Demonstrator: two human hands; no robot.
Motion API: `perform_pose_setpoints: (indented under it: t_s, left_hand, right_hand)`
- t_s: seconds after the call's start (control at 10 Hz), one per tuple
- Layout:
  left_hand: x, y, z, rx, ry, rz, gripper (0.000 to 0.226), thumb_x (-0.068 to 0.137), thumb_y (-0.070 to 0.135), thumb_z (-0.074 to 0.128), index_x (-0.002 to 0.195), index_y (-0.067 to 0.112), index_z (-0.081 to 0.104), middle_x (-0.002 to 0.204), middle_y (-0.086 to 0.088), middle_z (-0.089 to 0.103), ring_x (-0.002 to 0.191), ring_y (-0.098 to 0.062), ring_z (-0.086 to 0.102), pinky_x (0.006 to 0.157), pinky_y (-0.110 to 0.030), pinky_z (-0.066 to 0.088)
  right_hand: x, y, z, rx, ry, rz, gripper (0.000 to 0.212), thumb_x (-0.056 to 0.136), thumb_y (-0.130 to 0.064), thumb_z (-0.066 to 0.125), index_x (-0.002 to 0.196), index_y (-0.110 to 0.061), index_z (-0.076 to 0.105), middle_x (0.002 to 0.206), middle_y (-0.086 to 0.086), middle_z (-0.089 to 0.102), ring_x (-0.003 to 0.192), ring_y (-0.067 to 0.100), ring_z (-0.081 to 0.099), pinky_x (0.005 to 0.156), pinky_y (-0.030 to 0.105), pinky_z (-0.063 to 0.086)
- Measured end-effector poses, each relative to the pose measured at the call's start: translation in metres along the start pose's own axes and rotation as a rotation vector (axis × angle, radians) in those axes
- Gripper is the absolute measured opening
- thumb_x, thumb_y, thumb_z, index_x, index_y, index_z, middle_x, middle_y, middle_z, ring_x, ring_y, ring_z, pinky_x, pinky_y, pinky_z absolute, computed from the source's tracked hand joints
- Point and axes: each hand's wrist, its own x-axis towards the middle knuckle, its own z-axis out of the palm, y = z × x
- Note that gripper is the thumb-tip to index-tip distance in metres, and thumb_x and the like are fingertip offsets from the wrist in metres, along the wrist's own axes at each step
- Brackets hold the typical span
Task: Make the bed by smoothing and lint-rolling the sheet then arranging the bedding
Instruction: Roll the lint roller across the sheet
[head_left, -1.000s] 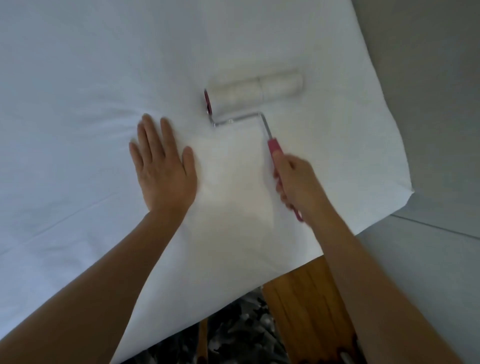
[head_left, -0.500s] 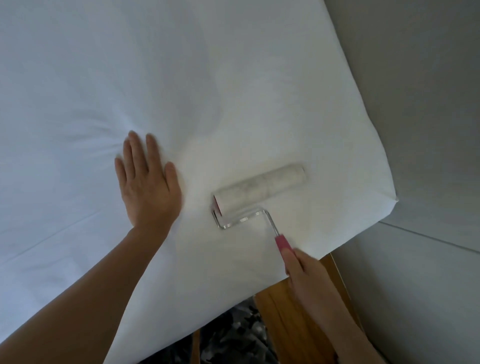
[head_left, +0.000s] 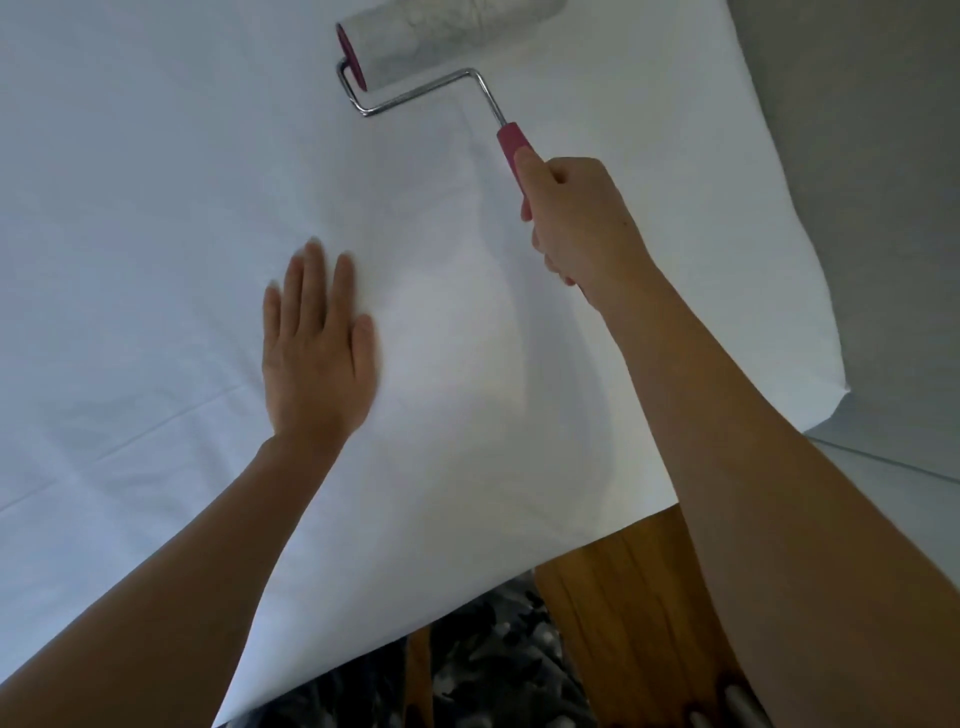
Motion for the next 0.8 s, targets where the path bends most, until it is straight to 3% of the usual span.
perform_pose_setpoints:
  t_s: [0.2, 0.3, 0.5, 0.6, 0.8]
  left_hand:
    - [-0.02, -0.033, -0.01, 0.029, -0.017, 0.062, 0.057, 0.1, 0.031, 0.026, 0.151, 0.007, 0.026, 0.159, -0.018, 0.017, 0.148, -0.032, 0.015, 0.12, -0.042, 0.004]
    - [-0.031, -0.058, -0.015, 0.05, -0.006, 0.034, 0.057, 0.1, 0.03, 0.028, 0.151, 0.006, 0.026, 0.159, -0.02, 0.018, 0.147, -0.034, 0.016, 0.12, -0.039, 0.001]
    - [-0.041, -0.075, -0.016, 0.043, 0.027, -0.033, 0.057, 0.1, 0.03, 0.028, 0.152, 0.008, 0.024, 0.159, -0.02, 0.016, 0.147, -0.035, 0.014, 0.12, -0.04, 0.002]
    - [-0.042, -0.075, -0.015, 0.047, 0.029, -0.037, 0.057, 0.1, 0.03, 0.028, 0.152, 0.008, 0.024, 0.16, -0.019, 0.016, 0.147, -0.035, 0.014, 0.12, -0.041, 0.003]
    - [-0.045, -0.074, -0.014, 0.026, 0.079, -0.096, 0.056, 0.1, 0.03, 0.029, 0.152, 0.009, 0.026, 0.159, -0.019, 0.018, 0.147, -0.034, 0.016, 0.12, -0.04, 0.004]
  right_hand:
    - [-0.017, 0.0, 0.0, -0.134, -0.09, -0.067, 0.038, 0.099, -0.04, 0.039, 0.08, -0.012, 0.055, 0.059, 0.0, 0.045, 0.047, 0.013, 0.038, 0.05, 0.026, 0.03]
    - [-0.019, 0.01, -0.025, -0.228, -0.04, -0.098, 0.041, 0.099, -0.04, 0.041, 0.071, -0.014, 0.056, 0.057, -0.002, 0.048, 0.046, 0.012, 0.041, 0.048, 0.026, 0.03]
    - [-0.015, 0.04, -0.08, -0.129, 0.046, -0.028, 0.039, 0.098, -0.042, 0.041, 0.069, -0.019, 0.054, 0.053, 0.0, 0.045, 0.037, 0.01, 0.034, 0.038, 0.022, 0.026]
    - [-0.013, 0.051, -0.098, -0.139, 0.039, -0.042, 0.039, 0.097, -0.042, 0.041, 0.07, -0.019, 0.055, 0.052, 0.001, 0.043, 0.04, 0.014, 0.032, 0.041, 0.023, 0.025]
    - [-0.023, 0.051, -0.07, -0.121, -0.13, -0.046, 0.039, 0.099, -0.042, 0.044, 0.073, -0.015, 0.058, 0.05, 0.0, 0.043, 0.038, 0.011, 0.034, 0.039, 0.021, 0.026]
